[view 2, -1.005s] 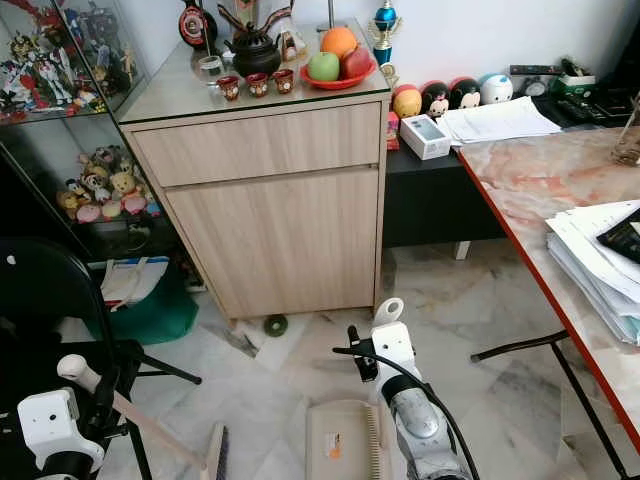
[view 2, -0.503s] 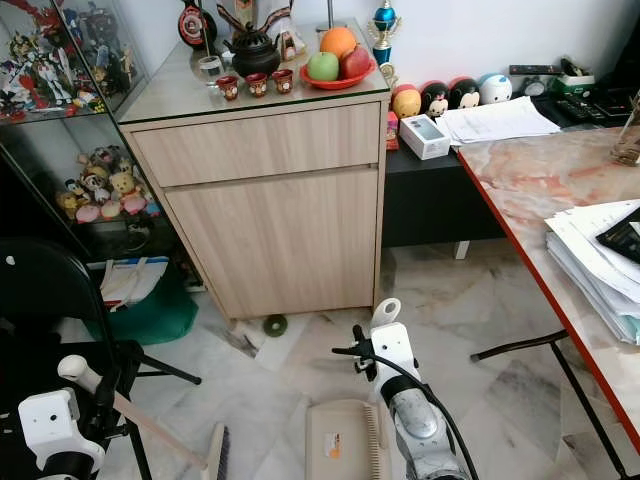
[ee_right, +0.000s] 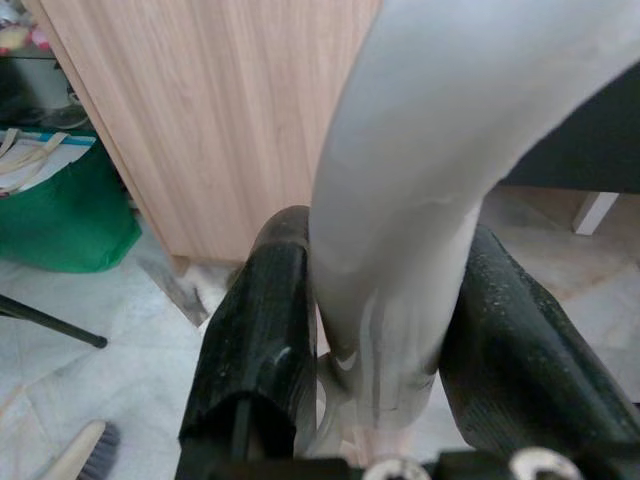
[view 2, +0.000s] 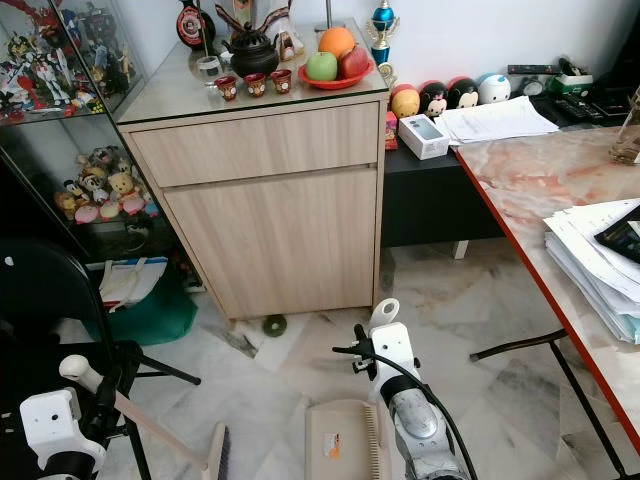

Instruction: Sweep floor

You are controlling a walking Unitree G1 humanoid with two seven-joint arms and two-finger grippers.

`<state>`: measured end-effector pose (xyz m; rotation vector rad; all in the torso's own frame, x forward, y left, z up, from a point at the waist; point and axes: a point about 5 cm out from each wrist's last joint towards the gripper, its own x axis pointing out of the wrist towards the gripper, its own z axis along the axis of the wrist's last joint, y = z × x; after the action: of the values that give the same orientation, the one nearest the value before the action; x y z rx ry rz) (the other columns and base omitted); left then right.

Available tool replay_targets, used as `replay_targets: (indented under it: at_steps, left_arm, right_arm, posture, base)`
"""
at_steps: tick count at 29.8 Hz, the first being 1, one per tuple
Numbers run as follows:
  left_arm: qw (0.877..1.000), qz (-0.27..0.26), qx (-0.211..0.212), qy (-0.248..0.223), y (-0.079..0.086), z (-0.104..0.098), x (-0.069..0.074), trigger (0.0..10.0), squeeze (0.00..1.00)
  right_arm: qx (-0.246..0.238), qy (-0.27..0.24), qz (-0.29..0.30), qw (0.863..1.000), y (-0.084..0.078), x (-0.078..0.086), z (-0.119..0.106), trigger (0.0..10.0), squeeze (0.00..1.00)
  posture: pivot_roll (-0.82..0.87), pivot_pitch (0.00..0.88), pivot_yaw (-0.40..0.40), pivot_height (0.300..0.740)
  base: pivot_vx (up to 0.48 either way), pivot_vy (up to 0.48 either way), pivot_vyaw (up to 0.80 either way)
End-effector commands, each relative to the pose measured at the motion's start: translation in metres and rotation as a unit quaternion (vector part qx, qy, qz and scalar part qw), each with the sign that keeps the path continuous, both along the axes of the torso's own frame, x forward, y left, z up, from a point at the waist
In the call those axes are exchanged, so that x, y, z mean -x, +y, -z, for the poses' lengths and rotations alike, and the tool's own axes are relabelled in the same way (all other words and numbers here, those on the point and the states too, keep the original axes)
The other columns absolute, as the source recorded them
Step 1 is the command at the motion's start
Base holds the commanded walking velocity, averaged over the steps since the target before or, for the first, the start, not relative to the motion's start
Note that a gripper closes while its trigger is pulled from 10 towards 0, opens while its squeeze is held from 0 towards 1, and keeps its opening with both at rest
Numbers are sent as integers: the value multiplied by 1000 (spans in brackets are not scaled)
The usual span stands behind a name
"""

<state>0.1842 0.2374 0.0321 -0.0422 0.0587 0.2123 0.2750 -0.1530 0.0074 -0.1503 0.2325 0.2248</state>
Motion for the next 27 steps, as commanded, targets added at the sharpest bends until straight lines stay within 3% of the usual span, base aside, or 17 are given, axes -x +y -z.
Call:
replay_targets:
  at_steps: [1,2,4,5,7,13,19,27]
  left_arm:
    - [1000,0,-11,-14,1,-5,-2,10000,0]
    - [1000,0,-11,-14,1,-5,-3,10000,0]
    - [1000,0,-12,-14,1,-5,-4,10000,0]
    - [1000,-1,-12,-14,1,-5,-4,10000,0]
    - [1000,-4,-14,-16,1,-7,-5,10000,0]
    - [999,-15,-22,-25,1,-13,-7,10000,0]
    - [999,-17,-31,-39,-4,-22,-8,10000,0]
    - [998,-11,-37,-49,-4,-30,-12,10000,0]
  right_arm:
    - [0,-17,-17,1000,6,-3,-5,0,0]
    - [2,-21,-23,1000,8,-5,-7,824,0]
    - [14,-33,-38,999,10,-8,-11,824,0]
    - [19,-39,-41,998,11,-9,-14,9922,0]
    - [39,-83,-57,994,13,-18,-30,10000,0]
    - [35,-140,-50,988,16,-34,-58,10000,0]
    - [66,-157,-35,985,12,-34,-62,10000,0]
    - [146,-171,4,974,-13,-25,-66,10000,0]
  posture:
    - [-191,7,133,740]
    - [-191,7,133,740]
    - [-193,4,134,740]
    - [-193,4,134,740]
    - [-190,8,136,740]
    - [-190,2,137,740]
    - [-186,0,141,740]
    - [-212,0,168,740]
  base:
    - [0,0,0]
    - [0,0,0]
    - [0,0,0]
    - [0,0,0]
    - [0,0,0]
    - [0,0,0]
    - [0,0,0]
    - [0,0,0]
